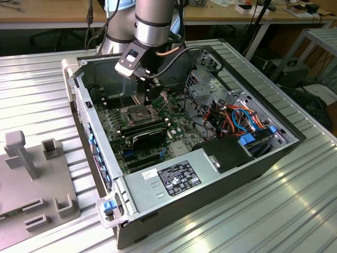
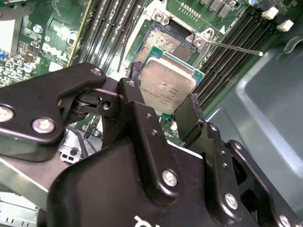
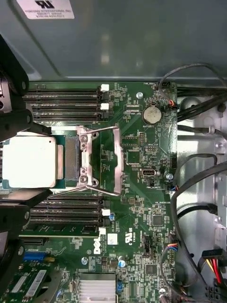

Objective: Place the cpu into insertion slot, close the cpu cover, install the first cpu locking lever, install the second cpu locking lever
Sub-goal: 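Place the cpu into insertion slot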

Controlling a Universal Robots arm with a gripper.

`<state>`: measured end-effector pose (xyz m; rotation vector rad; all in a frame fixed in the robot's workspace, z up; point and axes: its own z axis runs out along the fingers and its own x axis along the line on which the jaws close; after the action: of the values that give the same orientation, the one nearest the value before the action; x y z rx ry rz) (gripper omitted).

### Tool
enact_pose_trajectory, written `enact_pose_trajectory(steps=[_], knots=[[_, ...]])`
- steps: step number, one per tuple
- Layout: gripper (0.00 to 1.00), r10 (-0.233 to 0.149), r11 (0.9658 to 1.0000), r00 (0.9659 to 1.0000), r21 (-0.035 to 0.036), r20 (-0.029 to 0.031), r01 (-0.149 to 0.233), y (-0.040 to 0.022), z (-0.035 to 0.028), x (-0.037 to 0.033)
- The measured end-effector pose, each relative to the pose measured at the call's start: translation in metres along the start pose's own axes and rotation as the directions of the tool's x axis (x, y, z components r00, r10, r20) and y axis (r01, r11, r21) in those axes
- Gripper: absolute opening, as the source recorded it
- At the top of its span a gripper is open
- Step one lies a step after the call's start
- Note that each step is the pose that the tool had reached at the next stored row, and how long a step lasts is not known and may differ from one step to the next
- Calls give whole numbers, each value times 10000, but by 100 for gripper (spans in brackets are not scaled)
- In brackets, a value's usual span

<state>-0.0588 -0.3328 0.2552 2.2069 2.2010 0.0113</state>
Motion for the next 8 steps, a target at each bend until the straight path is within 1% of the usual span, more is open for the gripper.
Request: enact_pose_trajectory(steps=[1, 3, 4, 6, 8], knots=[[53, 0, 10000, 10000, 1, -1, 0, -1, 32, 2], [53, 1, 10000, 10000, 0, -2, -1, -2, 75, 7], [53, 3, 10000, 10000, 1, -1, -3, -28, 135, 7], [53, 3, 10000, 10000, 1, -1, -3, -39, 172, 8], [53, 15, 10000, 10000, 0, -2, -15, -40, 239, 12]])
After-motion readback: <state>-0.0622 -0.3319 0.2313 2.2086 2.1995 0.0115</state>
